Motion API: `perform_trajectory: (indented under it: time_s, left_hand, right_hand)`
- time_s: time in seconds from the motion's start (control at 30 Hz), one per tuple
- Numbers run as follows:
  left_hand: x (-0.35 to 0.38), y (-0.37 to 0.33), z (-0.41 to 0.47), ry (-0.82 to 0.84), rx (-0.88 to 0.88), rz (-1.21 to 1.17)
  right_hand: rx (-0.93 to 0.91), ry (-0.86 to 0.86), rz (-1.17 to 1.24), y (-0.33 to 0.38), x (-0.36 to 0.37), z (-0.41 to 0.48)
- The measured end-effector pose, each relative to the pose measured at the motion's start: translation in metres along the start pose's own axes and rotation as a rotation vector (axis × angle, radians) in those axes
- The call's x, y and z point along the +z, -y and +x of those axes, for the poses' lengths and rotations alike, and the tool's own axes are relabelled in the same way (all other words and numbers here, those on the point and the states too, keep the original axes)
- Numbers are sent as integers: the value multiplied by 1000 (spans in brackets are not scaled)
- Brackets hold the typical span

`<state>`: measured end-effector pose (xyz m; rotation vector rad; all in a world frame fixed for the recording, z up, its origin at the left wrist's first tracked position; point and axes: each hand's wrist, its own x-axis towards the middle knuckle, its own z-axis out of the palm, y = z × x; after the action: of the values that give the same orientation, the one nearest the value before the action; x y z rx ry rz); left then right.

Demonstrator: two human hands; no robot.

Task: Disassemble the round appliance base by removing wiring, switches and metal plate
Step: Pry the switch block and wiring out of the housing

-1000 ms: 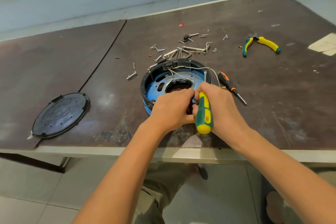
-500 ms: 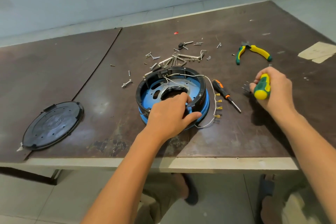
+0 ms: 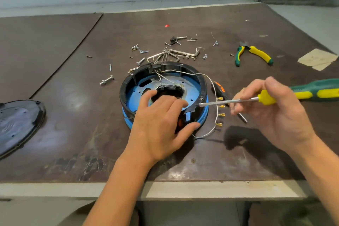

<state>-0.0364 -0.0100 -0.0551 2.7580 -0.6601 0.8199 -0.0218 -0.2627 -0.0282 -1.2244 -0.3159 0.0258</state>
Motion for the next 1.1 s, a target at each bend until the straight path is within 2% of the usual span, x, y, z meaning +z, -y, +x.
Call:
perform_trajectory:
  time_s: [0.2, 0.3, 0.63, 0.77, 0.87, 1.1]
  left_hand:
    - [-4, 4, -7, -67, -109, -63]
    - [-5, 9, -7, -49, -121, -124]
    - [-6, 16, -5, -10, -69, -113]
    - [0, 14, -9, -89, -65, -118]
    - [5, 13, -11, -135, -59, -131]
    - [7, 15, -10, -139, -38, -147]
  right_hand:
    - [-58, 101, -211, -17, 20, 1]
    - [-79, 89, -198, -24, 23, 4]
    - [-103, 128, -189, -31, 3, 6]
    - [-100, 171, -244, -29, -4, 8]
    - [-80, 155, -186, -33, -1, 8]
    - [-56, 176, -115, -43, 10, 10]
